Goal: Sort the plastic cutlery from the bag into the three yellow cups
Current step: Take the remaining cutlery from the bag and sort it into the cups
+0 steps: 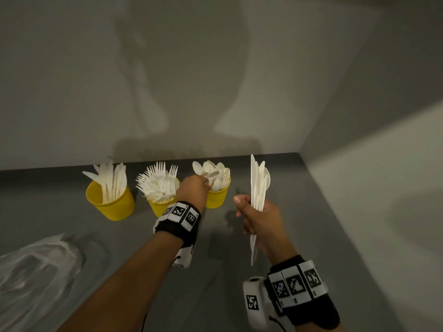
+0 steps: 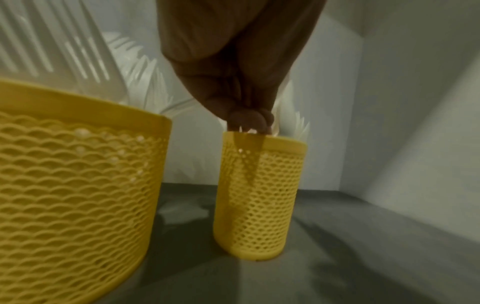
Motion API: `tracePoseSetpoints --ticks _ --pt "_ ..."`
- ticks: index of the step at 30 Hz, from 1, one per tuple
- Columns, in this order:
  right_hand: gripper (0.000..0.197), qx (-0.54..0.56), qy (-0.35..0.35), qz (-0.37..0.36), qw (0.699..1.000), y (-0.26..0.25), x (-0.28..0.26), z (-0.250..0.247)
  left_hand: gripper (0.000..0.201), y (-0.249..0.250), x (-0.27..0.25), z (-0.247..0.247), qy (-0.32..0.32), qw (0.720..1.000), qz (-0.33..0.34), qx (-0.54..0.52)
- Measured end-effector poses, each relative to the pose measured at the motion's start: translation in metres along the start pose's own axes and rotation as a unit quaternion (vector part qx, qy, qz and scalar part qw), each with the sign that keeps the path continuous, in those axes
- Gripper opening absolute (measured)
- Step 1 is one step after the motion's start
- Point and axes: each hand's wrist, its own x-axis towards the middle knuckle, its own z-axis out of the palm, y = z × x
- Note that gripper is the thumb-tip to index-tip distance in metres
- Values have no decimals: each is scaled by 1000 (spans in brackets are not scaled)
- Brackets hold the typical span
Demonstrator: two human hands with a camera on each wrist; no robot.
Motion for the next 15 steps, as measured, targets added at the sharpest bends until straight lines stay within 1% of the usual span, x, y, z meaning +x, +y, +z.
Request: tracePoseSetpoints --ticks 2,5,6,8,9,10,11,13,14,15 --pt "11 18 -9 12 1000 1 2 1 24 1 -3 -5 -6 999 -9 -31" --pt "13 46 -30 29 998 3 2 4 25 0 -16 -15 9 990 -27 -135" --pt "19 61 -41 37 997 4 1 5 29 -2 -20 -19 21 986 -31 -162" --pt "34 94 -72 51 992 5 -2 7 42 -5 -33 -29 54 983 -19 -174" --pt "38 108 -89 51 989 5 -4 9 44 -6 -42 -35 71 980 -8 -184" --pt "40 117 -105 48 986 4 -6 12 40 -4 -54 -41 79 973 -1 -216" --pt "41 121 -115 41 985 4 -9 14 32 -2 -67 -47 73 960 3 -269" --pt "40 114 -116 20 986 2 -14 21 12 2 -92 -55 12 923 -18 -385" --pt "40 109 -108 5 988 2 -17 25 9 1 -102 -56 -28 904 -42 -425" --pt "39 102 -97 -11 990 0 -20 29 11 -3 -110 -55 -71 888 -65 -449"
